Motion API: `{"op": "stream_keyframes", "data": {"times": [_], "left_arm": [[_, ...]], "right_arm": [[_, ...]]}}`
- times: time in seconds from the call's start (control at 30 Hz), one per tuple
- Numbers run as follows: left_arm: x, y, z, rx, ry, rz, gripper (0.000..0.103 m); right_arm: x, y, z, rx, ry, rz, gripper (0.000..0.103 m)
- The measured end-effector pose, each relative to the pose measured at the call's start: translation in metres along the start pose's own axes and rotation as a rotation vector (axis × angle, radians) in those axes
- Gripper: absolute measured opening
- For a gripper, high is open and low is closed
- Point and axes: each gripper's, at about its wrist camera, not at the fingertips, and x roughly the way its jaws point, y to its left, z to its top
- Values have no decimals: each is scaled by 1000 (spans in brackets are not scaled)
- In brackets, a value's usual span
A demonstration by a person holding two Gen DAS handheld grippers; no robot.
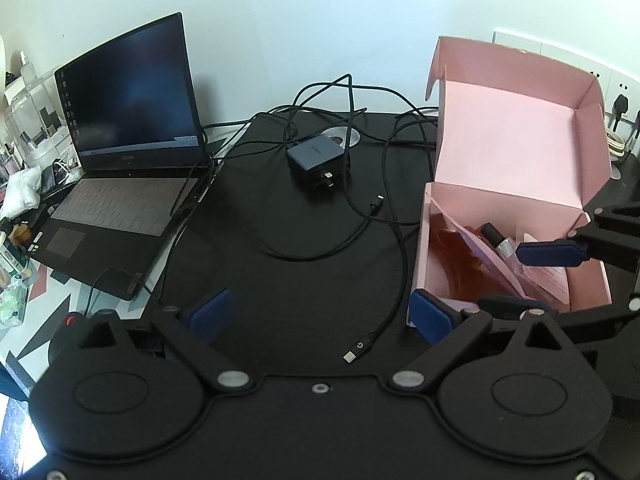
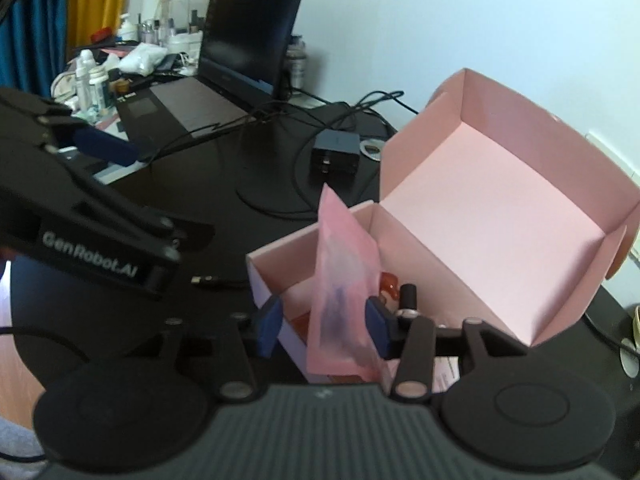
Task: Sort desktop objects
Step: 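Carry the pink card packet with the right gripper over the pink box, then open the right gripper to drop the pink card packet in the box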
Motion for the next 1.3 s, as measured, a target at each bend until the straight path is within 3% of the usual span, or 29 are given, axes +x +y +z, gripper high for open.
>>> {"op": "stream_keyframes", "data": {"times": [0.1, 0.33, 0.37, 0.43, 0.47, 0.63, 0.77, 0.83, 0.93, 1.03, 1.1, 1.2, 1.3], "left_arm": [[0, 1, 1, -1, -5, -7, 96], [-1, -1, 1, 18, -15, -13, 96], [0, 0, 1, 18, -13, -14, 96], [0, 1, 1, 16, -10, -17, 96], [1, 1, 1, 16, -8, -17, 96], [2, -2, 0, 18, -6, -22, 96], [3, -5, 0, 18, -3, -28, 96], [3, -6, 1, 19, -5, -30, 96], [1, -5, 2, 17, -13, -30, 96], [0, -4, 2, 12, -12, -29, 96], [-1, -4, 1, 8, -9, -28, 96], [-1, -5, -1, 13, -3, -28, 96], [-1, -5, -1, 13, 0, -29, 96]], "right_arm": [[-3, 0, 8, -2, -11, -9, 42], [12, -2, 8, 24, 57, -38, 40], [14, -3, 7, 32, 65, -45, 37], [13, -4, 3, 48, 72, -64, 7], [11, -4, 0, 39, 71, -80, 7], [-5, 9, -14, -119, 48, -132, 4], [-26, 15, -16, -171, -48, -171, 3], [-34, 17, -12, -210, -93, -218, 3], [-41, 27, -10, -367, -142, -322, 3], [-28, 37, -17, -579, -77, -356, 3], [-14, 39, -24, -648, -24, -340, 4], [5, 41, -30, -681, 46, -288, 4], [17, 38, -25, -628, 107, -227, 9]]}}
